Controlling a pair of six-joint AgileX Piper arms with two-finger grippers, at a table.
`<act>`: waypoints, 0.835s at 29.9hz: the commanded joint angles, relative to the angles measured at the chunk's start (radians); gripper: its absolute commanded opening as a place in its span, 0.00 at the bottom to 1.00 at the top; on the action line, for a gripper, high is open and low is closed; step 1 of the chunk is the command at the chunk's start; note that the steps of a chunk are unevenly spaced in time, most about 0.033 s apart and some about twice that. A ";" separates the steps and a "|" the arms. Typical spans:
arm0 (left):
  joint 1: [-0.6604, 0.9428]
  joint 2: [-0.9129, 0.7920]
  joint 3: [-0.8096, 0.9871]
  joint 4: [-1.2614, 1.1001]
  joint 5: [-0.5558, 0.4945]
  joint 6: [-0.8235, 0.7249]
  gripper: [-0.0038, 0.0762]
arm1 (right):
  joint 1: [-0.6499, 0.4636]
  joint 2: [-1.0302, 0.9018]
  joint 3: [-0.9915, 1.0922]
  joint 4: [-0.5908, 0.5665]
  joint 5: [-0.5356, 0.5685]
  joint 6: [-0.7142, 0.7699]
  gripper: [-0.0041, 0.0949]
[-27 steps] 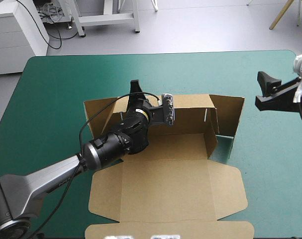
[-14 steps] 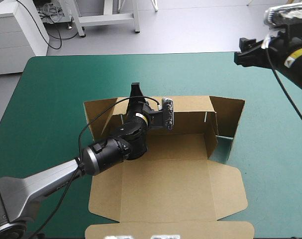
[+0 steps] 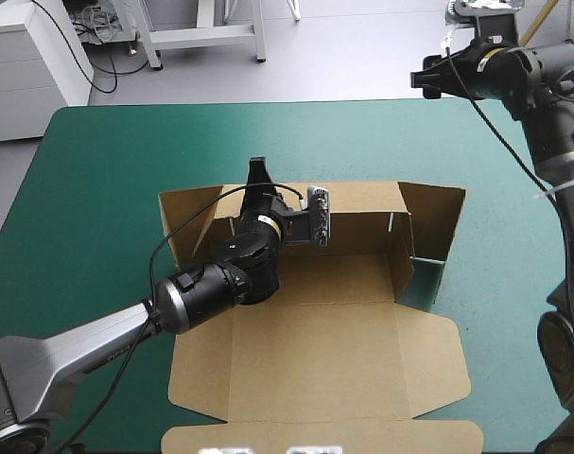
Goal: Fold the box
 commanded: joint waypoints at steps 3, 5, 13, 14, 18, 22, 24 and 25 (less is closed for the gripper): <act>-0.018 0.003 0.020 -0.201 0.025 -0.016 0.04 | -0.086 0.064 -0.052 0.171 0.098 -0.080 0.79; -0.018 0.003 0.020 -0.201 0.025 -0.016 0.04 | -0.096 0.100 -0.052 0.195 0.153 -0.086 0.78; -0.018 0.003 0.020 -0.204 0.027 -0.019 0.04 | -0.096 0.151 0.001 0.208 0.198 -0.112 0.73; -0.018 0.003 0.020 -0.204 0.027 -0.023 0.04 | -0.096 0.149 0.016 0.208 0.198 -0.114 0.73; -0.018 0.003 0.020 -0.204 0.031 -0.023 0.04 | -0.096 0.126 0.091 0.232 0.198 -0.110 0.73; -0.018 0.003 0.020 -0.204 0.029 -0.024 0.04 | -0.096 0.083 0.166 0.247 0.198 -0.125 0.73; -0.018 0.003 0.020 -0.204 0.027 -0.024 0.04 | -0.096 0.054 0.205 0.247 0.198 -0.147 0.73; -0.018 0.003 0.020 -0.204 0.027 -0.024 0.04 | -0.096 0.041 0.224 0.245 0.198 -0.155 0.73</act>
